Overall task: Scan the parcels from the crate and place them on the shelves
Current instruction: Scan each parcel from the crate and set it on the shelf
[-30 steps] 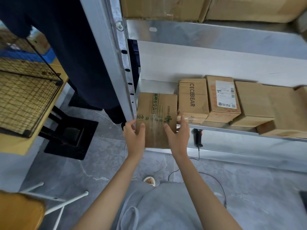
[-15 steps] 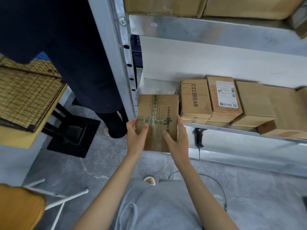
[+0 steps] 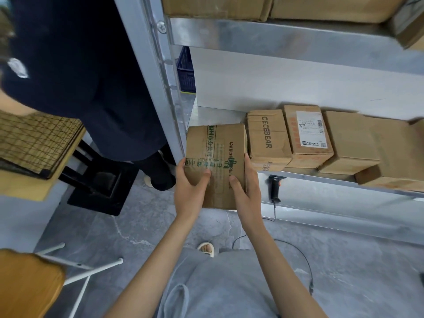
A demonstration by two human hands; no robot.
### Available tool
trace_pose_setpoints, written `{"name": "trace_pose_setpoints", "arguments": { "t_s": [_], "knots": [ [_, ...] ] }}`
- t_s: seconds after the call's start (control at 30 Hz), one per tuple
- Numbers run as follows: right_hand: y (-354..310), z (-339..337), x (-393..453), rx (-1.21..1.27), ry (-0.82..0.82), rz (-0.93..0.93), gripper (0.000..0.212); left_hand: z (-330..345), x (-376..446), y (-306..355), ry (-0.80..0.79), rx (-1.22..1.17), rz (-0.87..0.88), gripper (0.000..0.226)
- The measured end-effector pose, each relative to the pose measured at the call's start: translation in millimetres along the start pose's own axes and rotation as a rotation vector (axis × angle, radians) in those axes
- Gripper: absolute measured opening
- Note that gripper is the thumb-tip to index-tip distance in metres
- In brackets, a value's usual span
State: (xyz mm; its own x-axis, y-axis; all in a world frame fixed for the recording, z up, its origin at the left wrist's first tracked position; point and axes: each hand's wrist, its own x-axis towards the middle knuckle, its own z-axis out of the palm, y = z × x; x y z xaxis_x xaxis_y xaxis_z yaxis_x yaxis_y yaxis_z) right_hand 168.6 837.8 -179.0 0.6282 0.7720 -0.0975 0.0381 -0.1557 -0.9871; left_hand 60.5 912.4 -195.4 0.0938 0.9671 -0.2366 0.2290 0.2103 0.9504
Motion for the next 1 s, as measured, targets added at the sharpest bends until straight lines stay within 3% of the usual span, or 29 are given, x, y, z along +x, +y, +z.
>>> {"name": "trace_pose_setpoints", "arguments": {
  "t_s": [0.17,0.3,0.47,0.67,0.9,1.0],
  "knots": [
    [-6,-5,0,0.004,-0.005,-0.023,0.060,3,-4,5,0.012,-0.013,0.015,0.067],
    [-18,-9,3,0.012,0.010,-0.079,0.042,4,-3,10,0.020,-0.058,0.037,0.067],
    [-35,-18,7,0.011,0.037,-0.147,0.035,3,1,21,0.026,-0.129,0.076,0.062],
    [-42,-22,9,0.087,-0.028,0.066,0.099,-4,-3,31,-0.052,-0.164,0.097,0.064],
    [-35,-14,4,0.022,0.110,-0.018,0.096,5,-14,45,-0.148,0.109,0.130,0.094],
    [-36,-15,6,-0.003,0.084,-0.031,0.090,6,-15,47,-0.180,0.154,0.106,0.102]
  ]
}}
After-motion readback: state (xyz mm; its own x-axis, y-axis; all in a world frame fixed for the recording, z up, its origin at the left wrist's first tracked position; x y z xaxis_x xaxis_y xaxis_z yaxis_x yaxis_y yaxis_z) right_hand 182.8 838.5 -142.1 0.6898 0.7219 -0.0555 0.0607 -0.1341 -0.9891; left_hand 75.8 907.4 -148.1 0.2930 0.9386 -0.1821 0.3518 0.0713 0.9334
